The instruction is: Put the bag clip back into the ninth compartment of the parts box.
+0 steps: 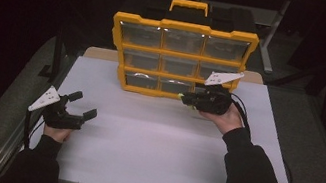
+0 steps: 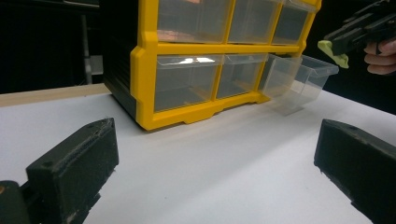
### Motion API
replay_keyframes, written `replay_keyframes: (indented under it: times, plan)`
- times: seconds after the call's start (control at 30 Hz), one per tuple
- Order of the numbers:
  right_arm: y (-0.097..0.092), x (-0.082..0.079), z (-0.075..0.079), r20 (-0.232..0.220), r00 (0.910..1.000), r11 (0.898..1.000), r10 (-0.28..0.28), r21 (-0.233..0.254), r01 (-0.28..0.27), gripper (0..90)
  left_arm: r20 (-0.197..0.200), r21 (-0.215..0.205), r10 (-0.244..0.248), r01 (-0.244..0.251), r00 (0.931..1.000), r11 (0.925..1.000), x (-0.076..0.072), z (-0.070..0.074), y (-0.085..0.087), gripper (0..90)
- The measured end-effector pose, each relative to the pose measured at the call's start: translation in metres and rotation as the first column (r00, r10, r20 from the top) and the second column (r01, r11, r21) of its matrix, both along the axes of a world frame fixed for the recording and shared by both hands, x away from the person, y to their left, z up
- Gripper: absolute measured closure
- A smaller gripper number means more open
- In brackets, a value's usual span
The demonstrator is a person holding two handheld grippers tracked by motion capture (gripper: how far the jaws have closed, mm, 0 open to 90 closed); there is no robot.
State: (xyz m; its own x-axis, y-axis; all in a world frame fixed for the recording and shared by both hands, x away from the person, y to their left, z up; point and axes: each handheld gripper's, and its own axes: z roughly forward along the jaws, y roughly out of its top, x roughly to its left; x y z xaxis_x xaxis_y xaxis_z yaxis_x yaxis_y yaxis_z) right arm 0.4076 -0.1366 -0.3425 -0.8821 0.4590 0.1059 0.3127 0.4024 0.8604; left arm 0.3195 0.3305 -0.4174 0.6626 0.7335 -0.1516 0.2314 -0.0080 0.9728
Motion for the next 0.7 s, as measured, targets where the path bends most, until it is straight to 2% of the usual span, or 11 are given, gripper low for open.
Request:
replay_keyframes:
  times: [0.17,0.33,0.7]
  plan:
    - [-0.007,0.000,0.004,0.015,0.9990,0.999,-0.041,0.015,0.041,76.7,0.002,0.000,0.001,-0.001,1.0000,1.0000,0.000,0.000,0.000,0.0]
    - [-0.015,0.003,0.004,0.010,0.9964,0.996,-0.084,0.027,0.084,76.7,0.004,0.001,0.005,-0.005,1.0000,1.0000,0.000,0.000,0.000,0.0]
    - [-0.026,0.005,0.008,0.019,0.9868,0.986,-0.161,0.052,0.160,76.7,0.013,0.003,0.013,-0.013,0.9998,0.9999,-0.001,0.001,0.000,0.0]
